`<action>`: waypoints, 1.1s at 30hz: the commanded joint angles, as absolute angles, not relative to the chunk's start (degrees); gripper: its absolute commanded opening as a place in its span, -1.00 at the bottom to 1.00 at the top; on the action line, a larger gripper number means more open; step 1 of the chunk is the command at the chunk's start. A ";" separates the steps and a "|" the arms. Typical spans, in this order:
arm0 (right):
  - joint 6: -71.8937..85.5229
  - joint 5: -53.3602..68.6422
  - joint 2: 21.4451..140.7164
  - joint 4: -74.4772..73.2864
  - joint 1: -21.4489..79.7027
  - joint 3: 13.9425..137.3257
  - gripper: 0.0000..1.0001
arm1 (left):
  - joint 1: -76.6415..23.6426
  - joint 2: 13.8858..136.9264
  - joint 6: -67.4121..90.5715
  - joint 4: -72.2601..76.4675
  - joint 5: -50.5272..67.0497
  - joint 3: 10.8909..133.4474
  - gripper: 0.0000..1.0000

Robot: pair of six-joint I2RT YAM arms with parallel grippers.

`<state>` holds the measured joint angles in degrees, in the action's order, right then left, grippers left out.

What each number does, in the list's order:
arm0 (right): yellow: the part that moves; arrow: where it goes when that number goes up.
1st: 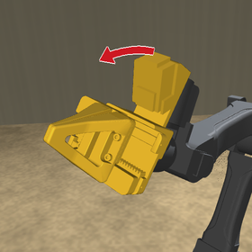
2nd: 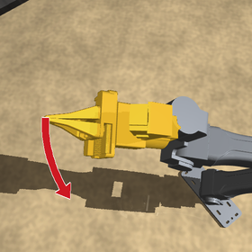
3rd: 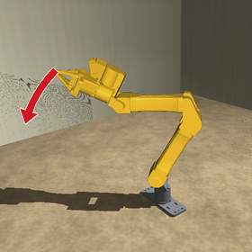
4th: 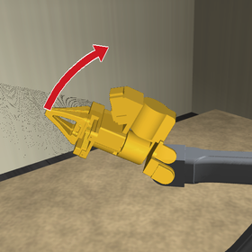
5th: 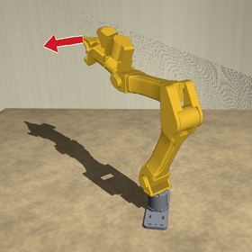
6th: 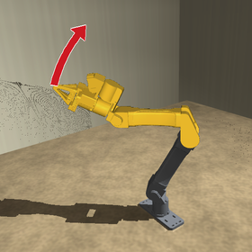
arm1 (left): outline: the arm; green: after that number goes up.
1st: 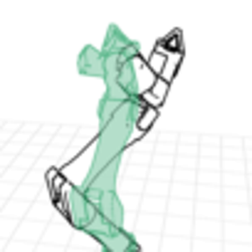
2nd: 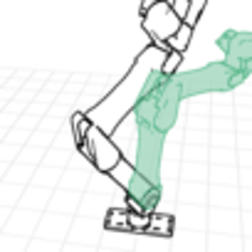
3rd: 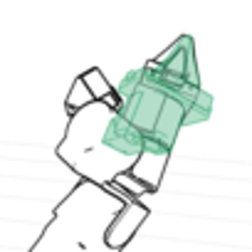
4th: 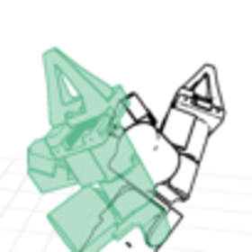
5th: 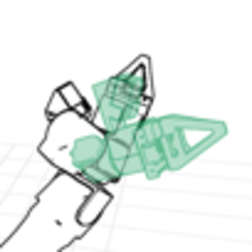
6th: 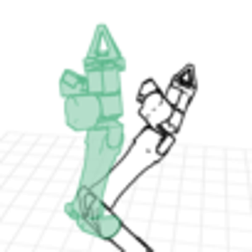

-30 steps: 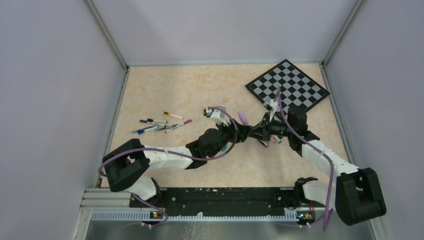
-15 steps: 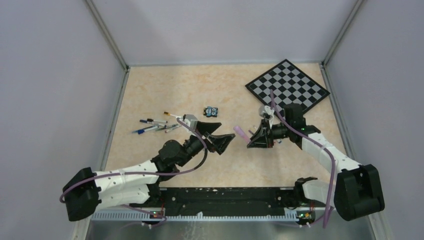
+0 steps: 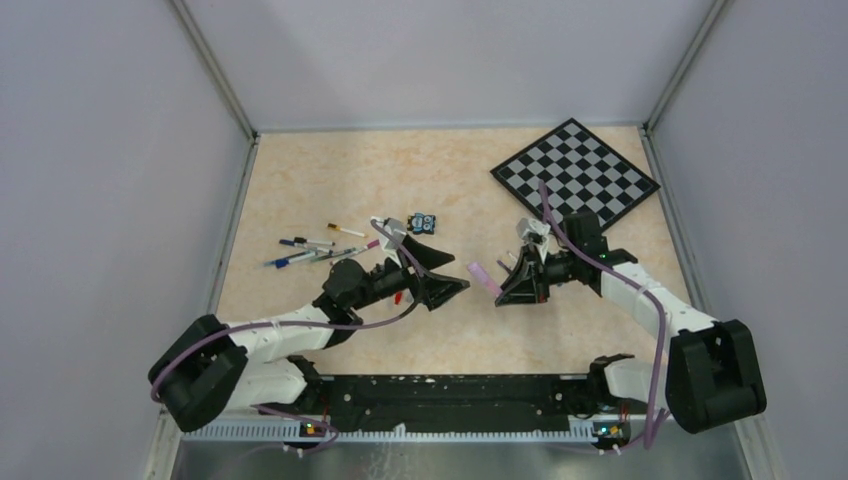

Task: Open the pen caps
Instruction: Open the pen cap from the pen.

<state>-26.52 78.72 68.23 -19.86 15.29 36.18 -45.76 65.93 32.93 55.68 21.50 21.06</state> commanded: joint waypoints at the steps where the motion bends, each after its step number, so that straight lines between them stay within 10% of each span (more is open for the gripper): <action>1: -28.10 81.26 69.18 -18.82 16.13 38.01 -1.00 | -45.07 68.64 35.98 68.38 31.56 21.07 0.97; 33: -21.89 81.51 70.82 -13.98 18.06 37.27 -1.00 | -47.83 81.79 37.96 79.07 29.71 26.00 0.03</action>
